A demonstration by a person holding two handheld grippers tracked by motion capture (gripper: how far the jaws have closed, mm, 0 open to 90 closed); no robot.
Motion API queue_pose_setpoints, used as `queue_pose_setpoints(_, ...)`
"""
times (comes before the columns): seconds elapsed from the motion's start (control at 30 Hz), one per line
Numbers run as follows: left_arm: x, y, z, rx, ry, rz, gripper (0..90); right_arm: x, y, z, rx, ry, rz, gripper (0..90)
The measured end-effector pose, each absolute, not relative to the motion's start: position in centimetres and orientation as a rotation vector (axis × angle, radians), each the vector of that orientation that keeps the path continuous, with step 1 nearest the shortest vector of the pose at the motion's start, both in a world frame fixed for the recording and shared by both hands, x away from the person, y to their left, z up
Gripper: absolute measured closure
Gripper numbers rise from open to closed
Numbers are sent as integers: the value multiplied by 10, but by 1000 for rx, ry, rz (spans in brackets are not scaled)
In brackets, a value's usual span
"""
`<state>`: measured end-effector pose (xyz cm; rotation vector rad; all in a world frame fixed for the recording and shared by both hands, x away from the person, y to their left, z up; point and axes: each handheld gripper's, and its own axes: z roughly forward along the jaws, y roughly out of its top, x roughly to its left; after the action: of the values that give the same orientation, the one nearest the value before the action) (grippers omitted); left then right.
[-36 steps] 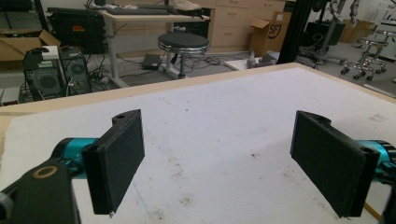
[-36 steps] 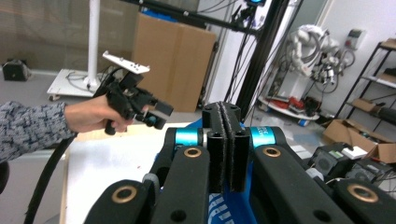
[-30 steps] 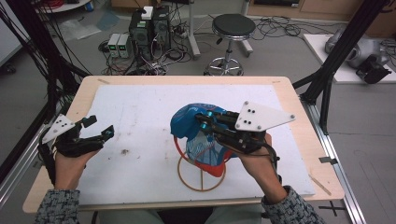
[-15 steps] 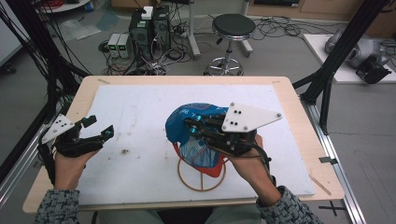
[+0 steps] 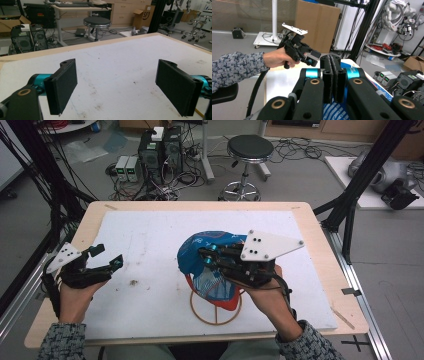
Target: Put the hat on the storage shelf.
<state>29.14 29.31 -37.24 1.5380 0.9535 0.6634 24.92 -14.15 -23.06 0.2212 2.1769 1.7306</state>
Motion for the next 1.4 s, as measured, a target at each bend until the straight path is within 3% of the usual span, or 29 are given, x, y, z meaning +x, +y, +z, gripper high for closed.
queue_pose_setpoints(0.67,292,293,-373,1537,954,662,178,251,-132,-240,242,2206,1654,884)
queue_pose_setpoints(1.0,292,293,-373,1542,954,660,178,248,-131,-238,231,2174,1624,735)
queue_pose_setpoints(1.4,292,293,-373,1542,953,659,178,244,-133,-238,226,2187,1613,695)
